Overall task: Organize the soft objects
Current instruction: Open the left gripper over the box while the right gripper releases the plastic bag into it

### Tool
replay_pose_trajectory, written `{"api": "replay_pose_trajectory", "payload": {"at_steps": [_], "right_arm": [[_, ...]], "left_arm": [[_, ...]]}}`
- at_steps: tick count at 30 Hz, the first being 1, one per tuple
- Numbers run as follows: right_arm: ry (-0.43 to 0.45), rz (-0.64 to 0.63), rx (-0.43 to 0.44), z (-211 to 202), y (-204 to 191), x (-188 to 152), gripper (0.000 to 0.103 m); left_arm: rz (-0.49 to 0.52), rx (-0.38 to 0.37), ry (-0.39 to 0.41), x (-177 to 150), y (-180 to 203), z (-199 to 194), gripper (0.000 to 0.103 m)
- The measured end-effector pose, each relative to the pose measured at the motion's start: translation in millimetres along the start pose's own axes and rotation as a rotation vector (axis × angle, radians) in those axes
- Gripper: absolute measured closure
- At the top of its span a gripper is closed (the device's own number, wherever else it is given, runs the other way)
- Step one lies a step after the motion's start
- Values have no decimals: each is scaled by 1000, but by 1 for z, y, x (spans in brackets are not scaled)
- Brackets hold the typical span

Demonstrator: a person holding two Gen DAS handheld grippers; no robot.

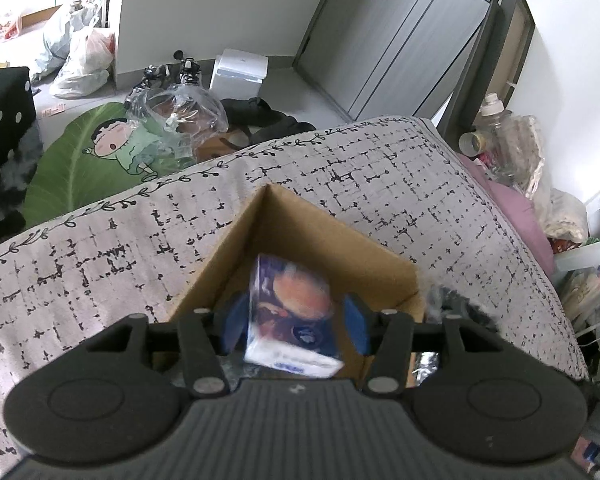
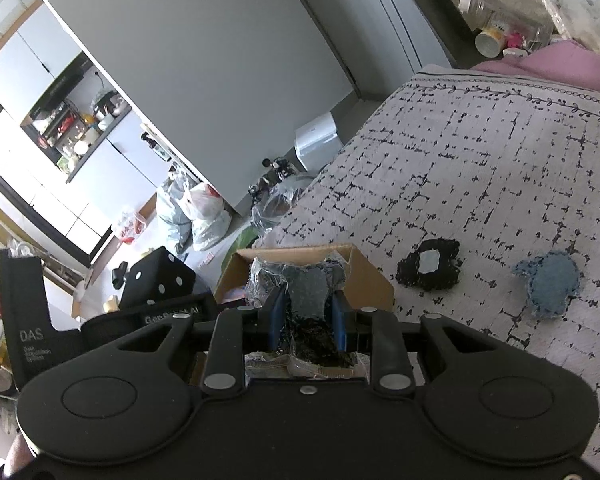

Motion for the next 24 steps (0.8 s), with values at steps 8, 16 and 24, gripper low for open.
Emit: {"api": "replay_pose_trajectory", "payload": {"at_steps": [8, 16, 24], "right_arm": [[-17, -14, 3, 11, -9, -5, 77], [10, -22, 38, 7, -21, -3, 52], [44, 20, -31, -12, -2, 7, 30]], "left_arm": [[-9, 7, 32, 8, -9, -14, 41], [-25, 12, 61, 10, -15, -26, 29], [15, 26, 42, 5, -6, -37, 13]]}}
Point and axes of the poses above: each gripper's, at about its wrist camera, not at the fingertips, and z roughly the way its jaws point, y to its right, x to its top, the point moved 8 cm from there along z, roughly the way its jaws point, and after that the axes turned 6 degrees about -z, right-handed, at the moved point
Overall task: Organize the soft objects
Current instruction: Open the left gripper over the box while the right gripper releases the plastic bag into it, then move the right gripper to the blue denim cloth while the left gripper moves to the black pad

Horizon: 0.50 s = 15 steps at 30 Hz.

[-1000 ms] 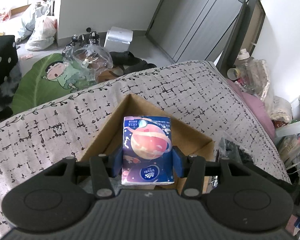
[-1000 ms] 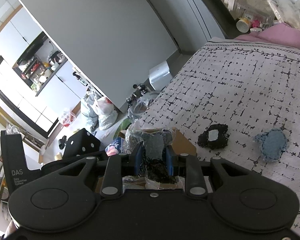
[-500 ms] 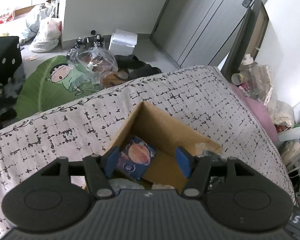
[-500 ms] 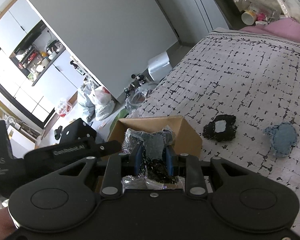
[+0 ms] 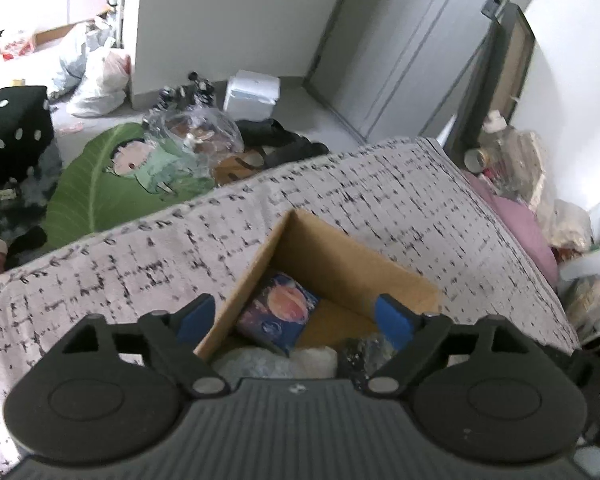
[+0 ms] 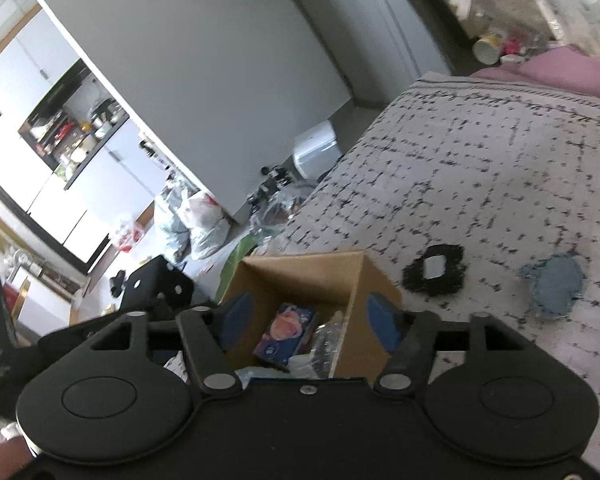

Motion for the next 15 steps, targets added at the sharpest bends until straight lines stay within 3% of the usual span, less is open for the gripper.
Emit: {"api": "replay_pose_trajectory", "payload": {"at_steps": [5, 7, 9, 12, 15], "right_arm": [[9, -1, -22, -16, 13, 5, 18], [21, -6, -44, -23, 19, 6, 11], [31, -7, -62, -29, 24, 9, 11], [24, -1, -55, -35, 30, 11, 10], [32, -4, -36, -47, 36, 13, 0]], "left_arm": [[21, 40, 7, -5, 9, -9, 8], [23, 25, 17, -5, 12, -13, 5], [26, 19, 25, -5, 15, -17, 0], [44, 32, 50, -6, 21, -23, 0], [45, 15, 45, -9, 30, -26, 0]]}}
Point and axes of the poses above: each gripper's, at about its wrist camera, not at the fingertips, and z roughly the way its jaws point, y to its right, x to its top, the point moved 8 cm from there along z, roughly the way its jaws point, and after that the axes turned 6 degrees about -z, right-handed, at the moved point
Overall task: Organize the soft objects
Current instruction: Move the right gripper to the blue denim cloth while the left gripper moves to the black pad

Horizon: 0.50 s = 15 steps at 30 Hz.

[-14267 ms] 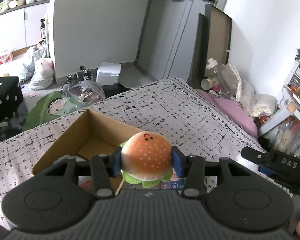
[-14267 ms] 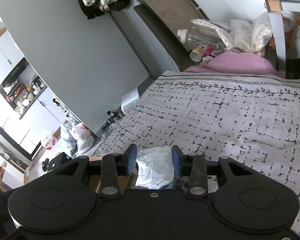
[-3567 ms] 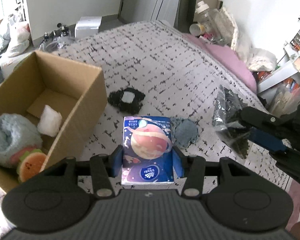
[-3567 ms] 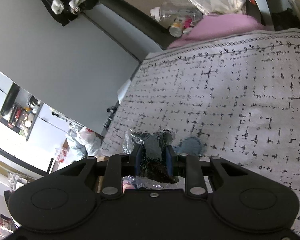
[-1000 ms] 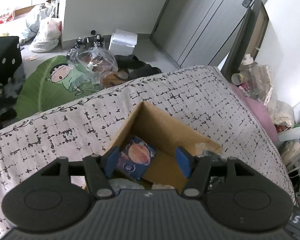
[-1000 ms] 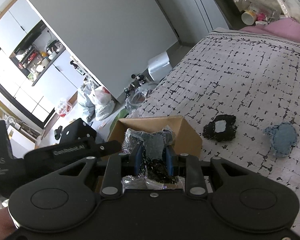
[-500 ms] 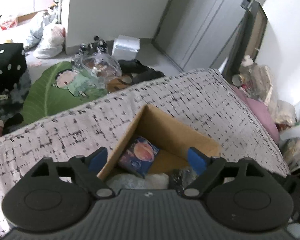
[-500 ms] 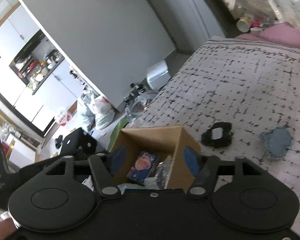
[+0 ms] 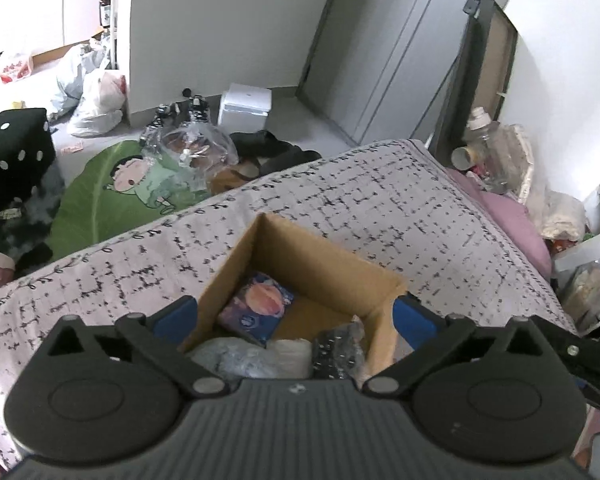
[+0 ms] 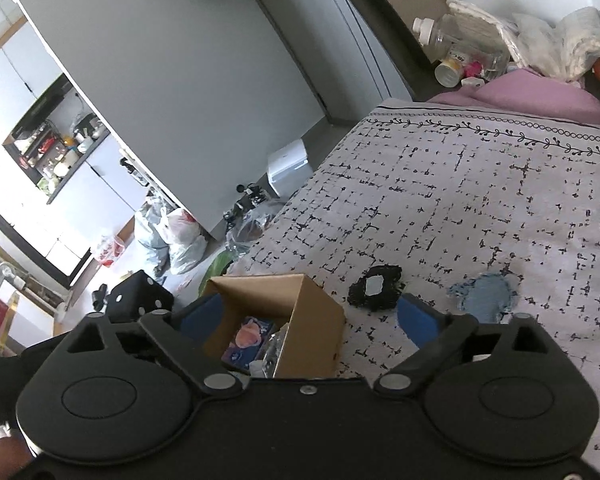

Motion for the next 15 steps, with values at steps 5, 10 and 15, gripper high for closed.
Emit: {"api": "replay_pose_trajectory", "payload": {"at_steps": [5, 10, 15], "right_arm": [[23, 16, -7, -22, 19, 6, 0], [42, 56, -16, -35, 41, 10, 0], [49, 98, -36, -44, 63, 9, 0]], "left_arm": [[-9, -26, -6, -4, 13, -5, 0], [-2, -31, -13, -11, 29, -7, 0], [14, -18, -18, -17, 45, -10, 0]]}}
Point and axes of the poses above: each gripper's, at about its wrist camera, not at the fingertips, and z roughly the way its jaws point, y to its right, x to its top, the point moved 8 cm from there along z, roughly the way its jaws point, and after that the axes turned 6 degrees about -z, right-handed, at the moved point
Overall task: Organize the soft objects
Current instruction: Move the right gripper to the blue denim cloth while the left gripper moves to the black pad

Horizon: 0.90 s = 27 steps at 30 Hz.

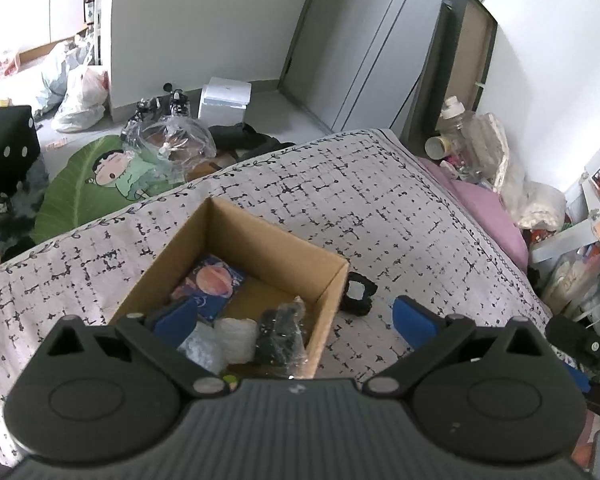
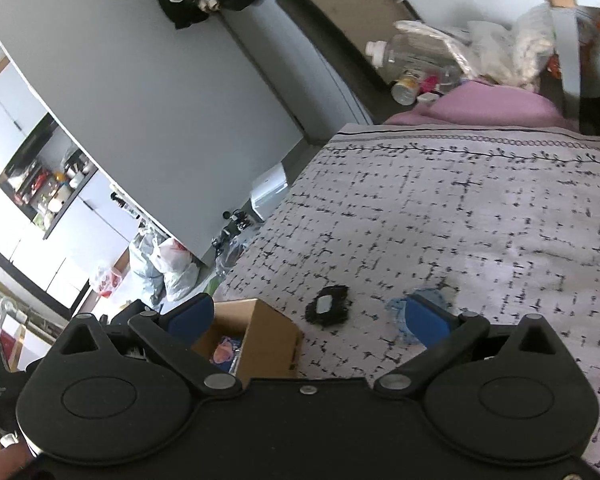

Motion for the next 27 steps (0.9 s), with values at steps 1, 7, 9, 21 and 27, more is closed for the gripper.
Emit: {"api": "replay_pose_trajectory", "payload": {"at_steps": [1, 7, 9, 21, 27], "right_arm": [[5, 14, -5, -2, 5, 1, 0], [14, 76, -9, -12, 34, 9, 0], [17, 96, -27, -14, 45, 10, 0], [-24, 170, -117, 4, 89, 3, 0], [-25, 222, -128, 13, 102, 1, 0]], "left_arm": [[5, 5, -3, -1, 3, 0, 0], [5, 12, -9, -4, 21, 0, 0], [17, 15, -6, -3, 28, 2, 0], [61, -26, -27, -9, 72, 29, 0], [92, -25, -51, -16, 88, 54, 3]]}}
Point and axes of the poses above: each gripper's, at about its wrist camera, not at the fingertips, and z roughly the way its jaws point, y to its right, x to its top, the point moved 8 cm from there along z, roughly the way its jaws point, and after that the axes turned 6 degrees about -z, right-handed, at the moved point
